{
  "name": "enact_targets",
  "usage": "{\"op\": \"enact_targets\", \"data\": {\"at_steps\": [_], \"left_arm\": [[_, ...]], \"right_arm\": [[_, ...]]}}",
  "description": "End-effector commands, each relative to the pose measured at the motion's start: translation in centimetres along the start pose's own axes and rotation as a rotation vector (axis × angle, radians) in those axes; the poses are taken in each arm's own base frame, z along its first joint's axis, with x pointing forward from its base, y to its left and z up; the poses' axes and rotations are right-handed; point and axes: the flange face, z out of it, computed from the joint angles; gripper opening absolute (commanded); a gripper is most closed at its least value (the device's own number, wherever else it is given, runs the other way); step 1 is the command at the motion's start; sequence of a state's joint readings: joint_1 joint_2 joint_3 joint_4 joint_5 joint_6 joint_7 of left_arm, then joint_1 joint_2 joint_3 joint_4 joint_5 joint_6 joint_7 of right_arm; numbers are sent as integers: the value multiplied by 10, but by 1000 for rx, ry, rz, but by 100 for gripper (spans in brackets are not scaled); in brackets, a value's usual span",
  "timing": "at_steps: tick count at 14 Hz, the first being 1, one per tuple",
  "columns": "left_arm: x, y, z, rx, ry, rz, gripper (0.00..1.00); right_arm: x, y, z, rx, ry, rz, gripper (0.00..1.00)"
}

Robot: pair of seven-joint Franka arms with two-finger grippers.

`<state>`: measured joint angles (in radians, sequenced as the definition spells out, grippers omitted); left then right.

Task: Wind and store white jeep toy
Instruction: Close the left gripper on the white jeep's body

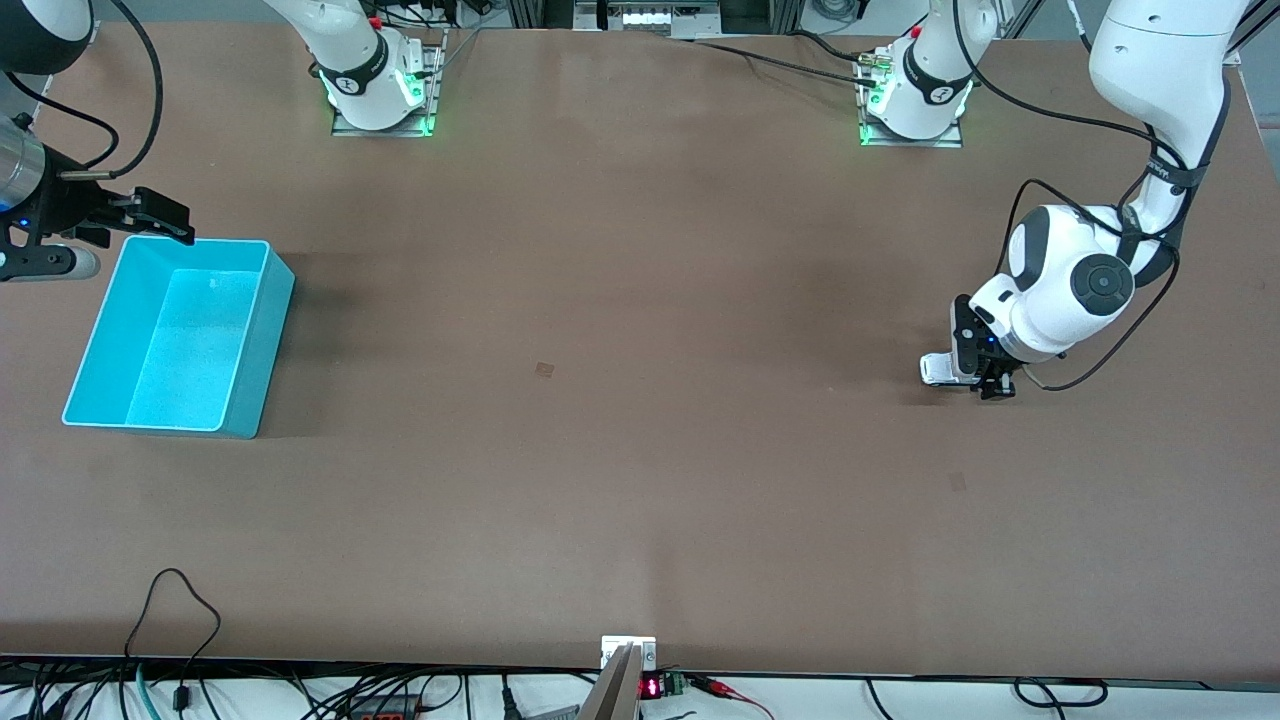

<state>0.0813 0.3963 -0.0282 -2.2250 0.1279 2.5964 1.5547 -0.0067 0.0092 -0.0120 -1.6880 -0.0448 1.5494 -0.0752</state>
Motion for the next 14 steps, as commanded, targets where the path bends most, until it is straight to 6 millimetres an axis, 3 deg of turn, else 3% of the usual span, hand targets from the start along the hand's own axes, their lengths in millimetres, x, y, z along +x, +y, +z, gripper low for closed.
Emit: {"op": "enact_targets", "data": {"at_steps": [1, 6, 10, 14], "left_arm": [[-2, 0, -2, 8, -9, 26, 61], [4, 0, -2, 8, -5, 36, 47], [4, -1, -2, 8, -5, 38, 47], [4, -1, -2, 8, -4, 23, 36]], "right_arm": [[-1, -2, 0, -7, 3, 1, 100], [-1, -2, -1, -7, 8, 1, 100], [-1, -3, -1, -6, 8, 0, 100], [-1, -3, -1, -6, 8, 0, 100]]}}
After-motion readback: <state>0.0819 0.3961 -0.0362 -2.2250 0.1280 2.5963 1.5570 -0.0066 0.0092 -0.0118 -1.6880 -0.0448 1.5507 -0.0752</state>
